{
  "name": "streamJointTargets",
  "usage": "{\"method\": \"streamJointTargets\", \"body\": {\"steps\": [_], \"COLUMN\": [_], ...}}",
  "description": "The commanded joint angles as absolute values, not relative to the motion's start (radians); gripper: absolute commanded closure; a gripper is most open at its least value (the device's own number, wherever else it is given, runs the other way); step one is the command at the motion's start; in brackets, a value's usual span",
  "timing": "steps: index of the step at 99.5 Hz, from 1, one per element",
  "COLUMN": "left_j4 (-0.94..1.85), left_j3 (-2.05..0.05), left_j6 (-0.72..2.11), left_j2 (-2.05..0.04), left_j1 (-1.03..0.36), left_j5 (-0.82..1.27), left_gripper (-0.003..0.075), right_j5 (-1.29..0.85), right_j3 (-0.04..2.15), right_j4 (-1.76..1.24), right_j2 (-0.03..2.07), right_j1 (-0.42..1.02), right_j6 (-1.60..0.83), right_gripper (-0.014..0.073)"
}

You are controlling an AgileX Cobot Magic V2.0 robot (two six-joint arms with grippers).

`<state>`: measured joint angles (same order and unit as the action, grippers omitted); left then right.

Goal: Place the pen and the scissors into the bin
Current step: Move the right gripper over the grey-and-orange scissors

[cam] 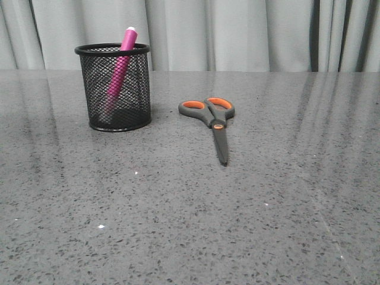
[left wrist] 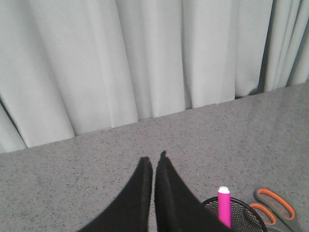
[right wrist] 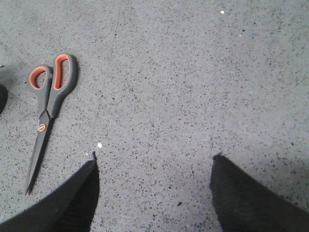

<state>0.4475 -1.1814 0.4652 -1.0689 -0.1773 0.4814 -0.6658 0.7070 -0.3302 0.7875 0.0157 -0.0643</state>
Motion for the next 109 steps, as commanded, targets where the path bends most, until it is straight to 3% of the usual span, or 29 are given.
{"method": "streamJointTargets", "body": {"steps": [1,28,51,64,94,109], "left_j4": [0.472,0.504,0.538,0.545,0.545,0.549], "left_j3": [-1.131,-0.805,-0.604,-0.568,-0.566,-0.566], "left_j6": [0.461,0.461,0.461,0.461,0.461,0.461], "left_j2": [-0.997,-0.815,-0.712,-0.680,-0.667,-0.667], "left_j1": [-0.174,-0.174,-0.174,-0.174,-0.174,-0.174], "left_j5": [0.322,0.045,0.017,0.012,-0.015,-0.031], "left_gripper": [0.0742,0.0742,0.0742,0.0742,0.0742,0.0742], "right_j5": [-0.624,-0.617,-0.598,-0.634,-0.738,-0.773], "right_j3": [0.743,0.743,0.743,0.765,0.989,1.142], "right_j4": [-0.339,-0.339,-0.400,-0.477,-0.458,-0.307], "right_j2": [0.788,0.788,0.800,0.851,1.114,1.279], "right_j1": [0.010,0.010,0.018,0.063,0.263,0.379], "right_j6": [-0.076,-0.076,-0.114,-0.242,-0.255,-0.106], "right_gripper": [0.0151,0.0151,0.0151,0.0151,0.0151,0.0151]}}
